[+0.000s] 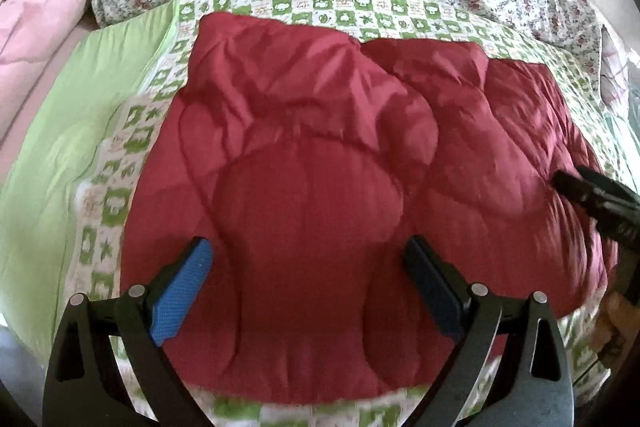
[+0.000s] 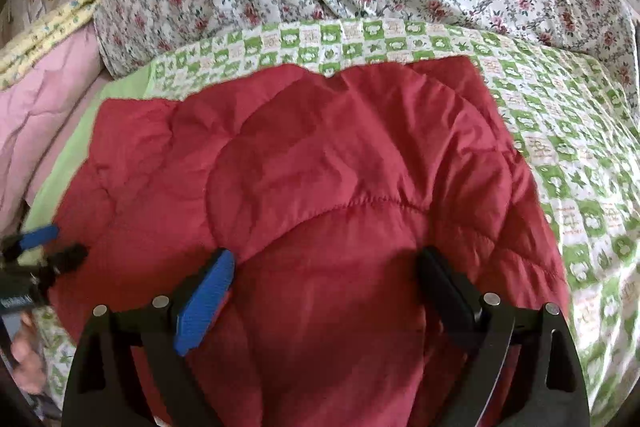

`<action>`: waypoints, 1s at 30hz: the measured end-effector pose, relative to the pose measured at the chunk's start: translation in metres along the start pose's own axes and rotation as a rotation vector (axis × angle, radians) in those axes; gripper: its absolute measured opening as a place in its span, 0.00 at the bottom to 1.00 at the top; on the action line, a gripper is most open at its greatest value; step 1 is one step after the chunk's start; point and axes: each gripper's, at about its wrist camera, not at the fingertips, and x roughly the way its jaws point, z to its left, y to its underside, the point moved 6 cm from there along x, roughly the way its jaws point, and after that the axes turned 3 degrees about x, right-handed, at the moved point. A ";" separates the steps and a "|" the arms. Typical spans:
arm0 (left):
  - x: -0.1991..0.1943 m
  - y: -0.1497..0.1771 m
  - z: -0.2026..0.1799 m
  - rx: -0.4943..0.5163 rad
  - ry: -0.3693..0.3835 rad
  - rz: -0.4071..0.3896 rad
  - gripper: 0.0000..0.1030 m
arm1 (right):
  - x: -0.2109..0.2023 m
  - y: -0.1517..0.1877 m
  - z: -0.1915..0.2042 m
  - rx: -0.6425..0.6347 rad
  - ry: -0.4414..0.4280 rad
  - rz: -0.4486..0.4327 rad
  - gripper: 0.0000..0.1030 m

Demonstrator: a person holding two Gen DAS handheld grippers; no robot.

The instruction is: Fold large clothes

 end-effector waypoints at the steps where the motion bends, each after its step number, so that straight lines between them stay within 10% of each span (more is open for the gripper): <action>1: -0.002 0.003 0.000 -0.001 0.004 0.002 0.95 | -0.010 0.003 0.004 -0.008 -0.006 -0.011 0.90; 30: 0.020 0.021 -0.007 0.030 0.008 0.013 1.00 | 0.004 0.044 -0.003 -0.046 0.034 0.041 0.95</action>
